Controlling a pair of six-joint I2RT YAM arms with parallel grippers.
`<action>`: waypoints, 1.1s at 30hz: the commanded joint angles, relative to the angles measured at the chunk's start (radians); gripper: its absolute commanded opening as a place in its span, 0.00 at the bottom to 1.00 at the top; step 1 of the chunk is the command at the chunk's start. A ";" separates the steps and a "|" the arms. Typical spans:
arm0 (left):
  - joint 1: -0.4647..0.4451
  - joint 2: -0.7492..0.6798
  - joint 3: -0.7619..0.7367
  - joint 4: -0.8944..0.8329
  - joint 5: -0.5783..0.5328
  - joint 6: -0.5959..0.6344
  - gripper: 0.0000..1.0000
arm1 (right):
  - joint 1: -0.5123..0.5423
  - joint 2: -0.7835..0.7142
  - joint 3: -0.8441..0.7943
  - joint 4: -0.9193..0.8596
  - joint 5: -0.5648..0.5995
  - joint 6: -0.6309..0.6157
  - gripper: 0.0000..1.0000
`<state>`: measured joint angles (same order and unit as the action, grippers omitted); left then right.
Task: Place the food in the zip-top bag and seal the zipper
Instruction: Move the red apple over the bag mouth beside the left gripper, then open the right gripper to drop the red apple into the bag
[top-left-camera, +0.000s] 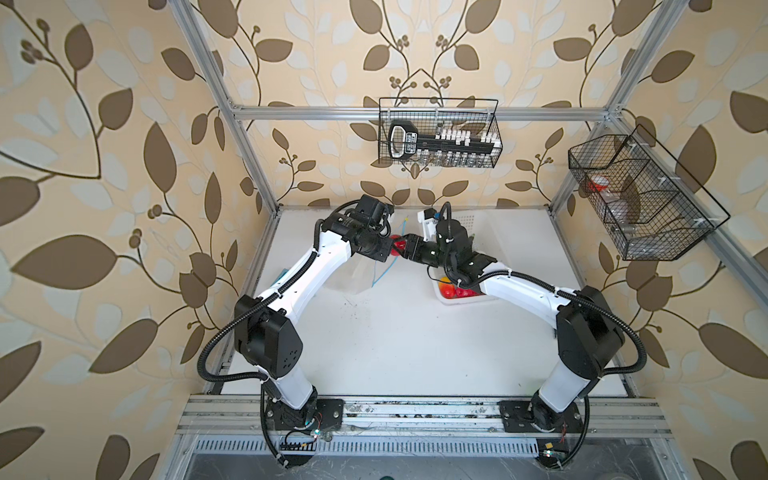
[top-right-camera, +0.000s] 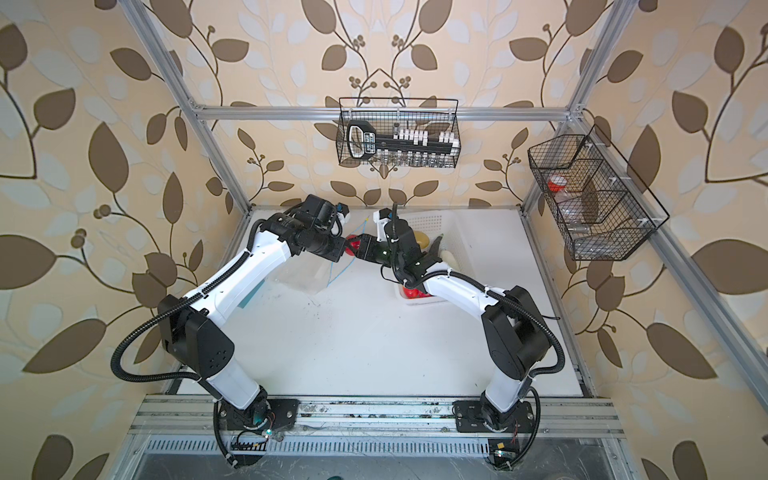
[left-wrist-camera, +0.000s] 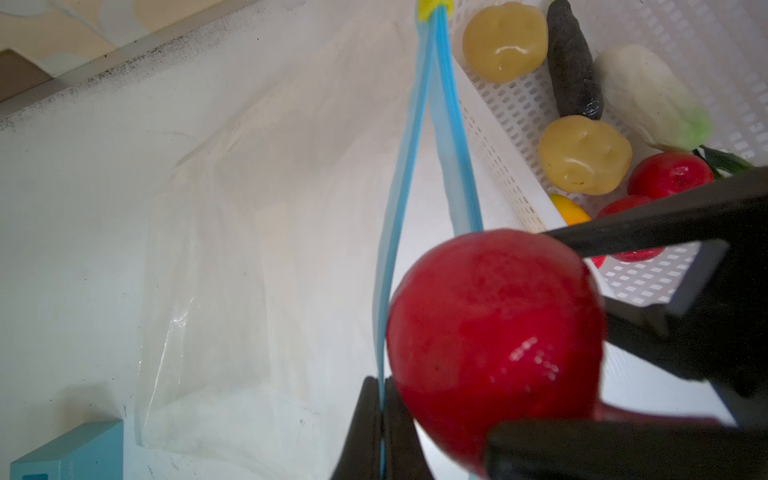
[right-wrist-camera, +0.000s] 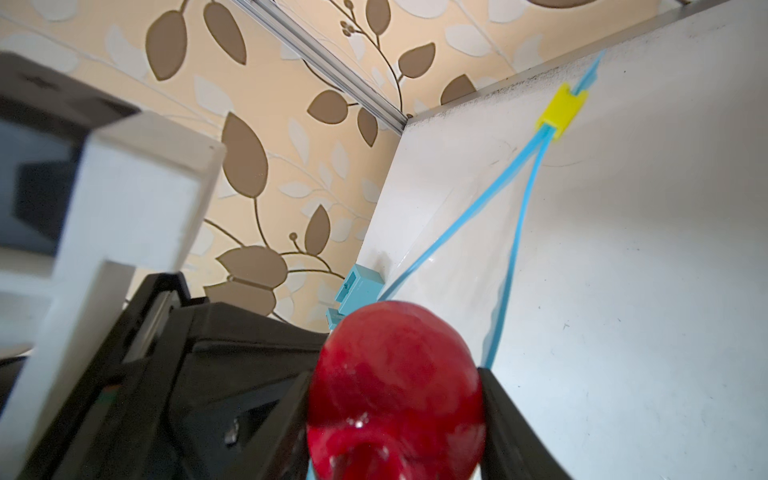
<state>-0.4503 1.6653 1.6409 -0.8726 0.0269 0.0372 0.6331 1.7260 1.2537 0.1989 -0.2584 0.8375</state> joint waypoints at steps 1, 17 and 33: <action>0.002 -0.038 0.049 0.006 0.013 -0.015 0.00 | 0.017 0.017 -0.008 0.011 -0.001 0.018 0.28; 0.002 -0.011 0.139 -0.009 -0.023 -0.032 0.00 | 0.048 0.004 -0.051 -0.142 0.137 -0.099 0.28; 0.003 -0.025 0.176 -0.036 -0.088 -0.003 0.00 | 0.023 0.017 0.031 -0.216 0.183 -0.118 0.29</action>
<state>-0.4503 1.6653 1.7809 -0.8974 -0.0448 0.0231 0.6605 1.7535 1.2709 -0.0475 -0.0616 0.7162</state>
